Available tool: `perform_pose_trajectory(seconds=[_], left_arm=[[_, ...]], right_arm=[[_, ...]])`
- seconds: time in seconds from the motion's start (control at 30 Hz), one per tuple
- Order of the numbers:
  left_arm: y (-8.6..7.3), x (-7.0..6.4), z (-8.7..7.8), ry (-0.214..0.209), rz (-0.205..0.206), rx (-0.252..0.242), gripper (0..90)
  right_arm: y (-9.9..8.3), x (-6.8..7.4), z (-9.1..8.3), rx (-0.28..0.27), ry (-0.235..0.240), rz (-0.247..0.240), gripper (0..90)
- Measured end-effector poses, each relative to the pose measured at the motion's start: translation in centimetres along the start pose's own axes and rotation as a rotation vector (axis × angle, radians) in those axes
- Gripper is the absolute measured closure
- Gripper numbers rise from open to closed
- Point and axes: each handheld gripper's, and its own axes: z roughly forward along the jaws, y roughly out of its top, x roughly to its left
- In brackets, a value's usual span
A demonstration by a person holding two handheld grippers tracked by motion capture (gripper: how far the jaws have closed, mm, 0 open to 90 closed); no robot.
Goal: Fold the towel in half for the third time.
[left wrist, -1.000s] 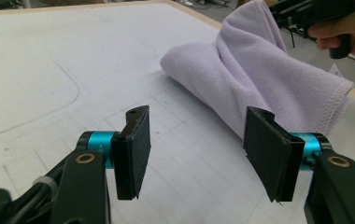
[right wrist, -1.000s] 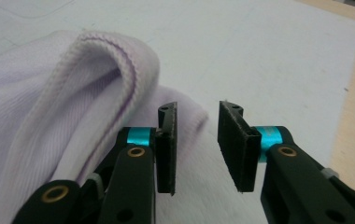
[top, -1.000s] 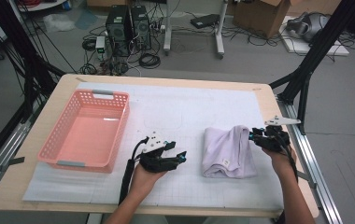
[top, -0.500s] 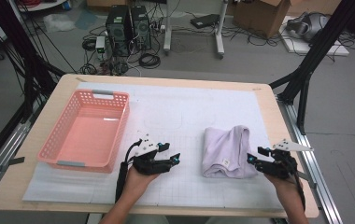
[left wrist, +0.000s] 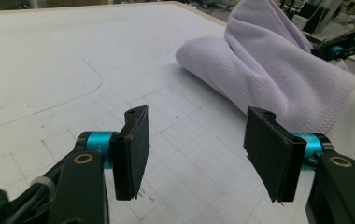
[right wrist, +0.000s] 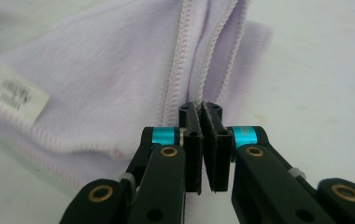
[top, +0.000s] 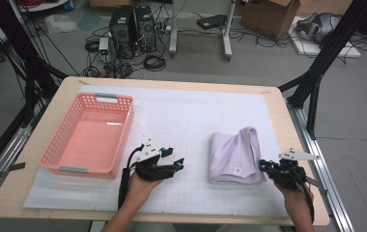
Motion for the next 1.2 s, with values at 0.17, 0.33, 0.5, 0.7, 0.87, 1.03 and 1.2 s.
perform_pose_trajectory(seconds=[0.17,0.33,0.5,0.7,0.87,1.03,1.2], left_arm=[[0.0,0.0,0.0,0.003,0.000,0.001,41.1],[-0.1,0.1,-0.1,0.010,-0.003,-0.001,41.1],[-0.1,0.1,-0.1,0.006,0.000,0.002,41.1],[-0.3,0.3,-0.1,0.004,-0.001,0.008,41.1],[-0.2,0.4,-0.3,0.010,-0.008,-0.001,41.1],[-0.3,0.5,-0.3,0.016,-0.006,0.003,41.1],[-0.2,0.5,-0.4,0.015,-0.008,-0.002,41.1]], right_arm=[[-0.7,-0.9,-0.7,-0.036,-0.026,0.047,68.0],[0.5,0.0,-1.1,-0.106,-0.009,-0.018,65.0],[2.5,1.2,1.1,-0.102,0.077,-0.053,67.7],[1.5,1.4,3.9,0.034,0.032,-0.063,72.0],[-0.2,0.0,2.9,0.033,0.001,-0.029,73.8],[1.6,0.0,1.9,-0.006,0.026,-0.027,67.5],[5.7,0.8,3.2,-0.053,0.062,-0.072,61.0]])
